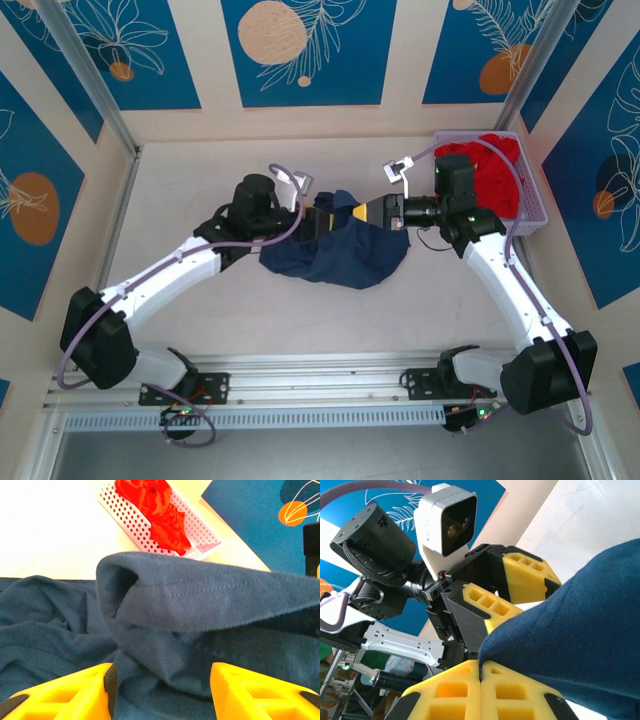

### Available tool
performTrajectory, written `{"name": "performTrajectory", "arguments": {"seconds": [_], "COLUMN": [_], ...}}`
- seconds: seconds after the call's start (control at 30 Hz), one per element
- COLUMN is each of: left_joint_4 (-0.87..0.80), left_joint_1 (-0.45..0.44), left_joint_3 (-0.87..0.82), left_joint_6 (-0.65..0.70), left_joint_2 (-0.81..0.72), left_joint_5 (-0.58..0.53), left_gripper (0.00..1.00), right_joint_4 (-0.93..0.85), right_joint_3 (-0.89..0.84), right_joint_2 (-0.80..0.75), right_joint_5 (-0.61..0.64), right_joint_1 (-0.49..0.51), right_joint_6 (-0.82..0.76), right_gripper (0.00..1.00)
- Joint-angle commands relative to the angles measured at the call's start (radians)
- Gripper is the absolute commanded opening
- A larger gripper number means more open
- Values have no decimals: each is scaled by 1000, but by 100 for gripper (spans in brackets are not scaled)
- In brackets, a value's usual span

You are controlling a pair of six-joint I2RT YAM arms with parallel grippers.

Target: Fold the inside-out t-shirt

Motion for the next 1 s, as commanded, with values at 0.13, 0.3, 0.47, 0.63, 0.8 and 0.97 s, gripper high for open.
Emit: {"name": "performTrajectory", "arguments": {"seconds": [0.13,0.3,0.47,0.63,0.8,0.97], "left_joint_4": [-121,-121,4,293,459,519], "left_joint_1": [-16,-34,-29,31,63,83], "left_joint_3": [108,146,137,14,-72,-106], "left_joint_6": [-52,-97,-185,-288,-307,-312], "left_joint_2": [125,210,238,126,39,-2], "left_joint_5": [89,154,265,365,423,463], "left_gripper": [55,54,11,0,0,0], "right_joint_4": [16,34,29,-20,-32,-83], "right_joint_3": [-36,-47,-71,-99,-121,-117], "right_joint_2": [-3,-10,-47,-85,-120,-113], "right_joint_5": [-35,-28,21,165,281,354], "right_joint_1": [-3,-3,-10,-19,-20,-15], "right_joint_6": [-19,-9,-13,-18,2,-30], "right_gripper": [0,0,0,0,0,0]}}
